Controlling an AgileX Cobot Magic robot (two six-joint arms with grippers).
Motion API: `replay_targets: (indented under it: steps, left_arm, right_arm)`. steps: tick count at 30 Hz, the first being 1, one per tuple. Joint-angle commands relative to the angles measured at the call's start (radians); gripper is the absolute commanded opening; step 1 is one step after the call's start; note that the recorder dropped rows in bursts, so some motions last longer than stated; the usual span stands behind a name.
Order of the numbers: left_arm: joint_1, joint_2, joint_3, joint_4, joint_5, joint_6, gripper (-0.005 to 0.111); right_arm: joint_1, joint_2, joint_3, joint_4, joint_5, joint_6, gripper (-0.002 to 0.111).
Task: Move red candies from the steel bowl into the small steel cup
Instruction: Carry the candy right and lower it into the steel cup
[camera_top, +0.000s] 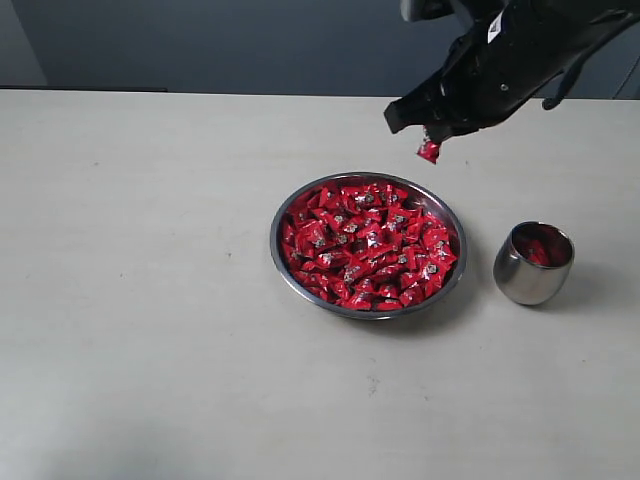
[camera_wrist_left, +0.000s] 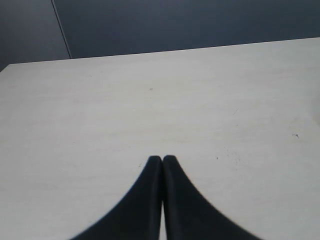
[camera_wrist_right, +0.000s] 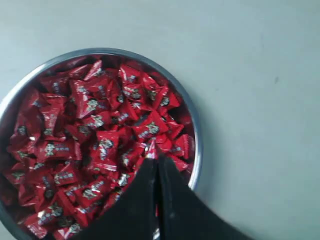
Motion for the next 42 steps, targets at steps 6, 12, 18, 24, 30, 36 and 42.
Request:
replay_targets:
  steps: [6,12,18,24,30,36,42]
  left_arm:
    - [-0.005,-0.005,0.002,0.002,-0.010,-0.002,0.000]
    - [-0.005,-0.005,0.002,0.002,-0.010,-0.002,0.000]
    - [-0.005,-0.005,0.002,0.002,-0.010,-0.002,0.000]
    - [-0.005,-0.005,0.002,0.002,-0.010,-0.002,0.000]
    - [-0.005,-0.005,0.002,0.002,-0.010,-0.002,0.000]
    - [-0.005,-0.005,0.002,0.002,-0.010,-0.002,0.000]
    - [-0.005,-0.005,0.002,0.002,-0.010,-0.002,0.000]
  right_arm:
    - [-0.002,-0.052,-0.007,-0.168,0.111,0.093,-0.001]
    - [-0.002,-0.052,-0.002,-0.390,0.196,0.258,-0.001]
    - [-0.043,-0.056,0.053,-0.381,0.218,0.278,-0.001]
    - [-0.126,-0.105,0.237,-0.323,0.072,0.280,-0.001]
    - [-0.145,-0.153,0.315,-0.275,0.014,0.280,-0.001]
    - [-0.145,-0.127,0.319,-0.258,-0.035,0.280,-0.001]
    - [-0.145,-0.048,0.319,-0.254,-0.058,0.280,-0.001]
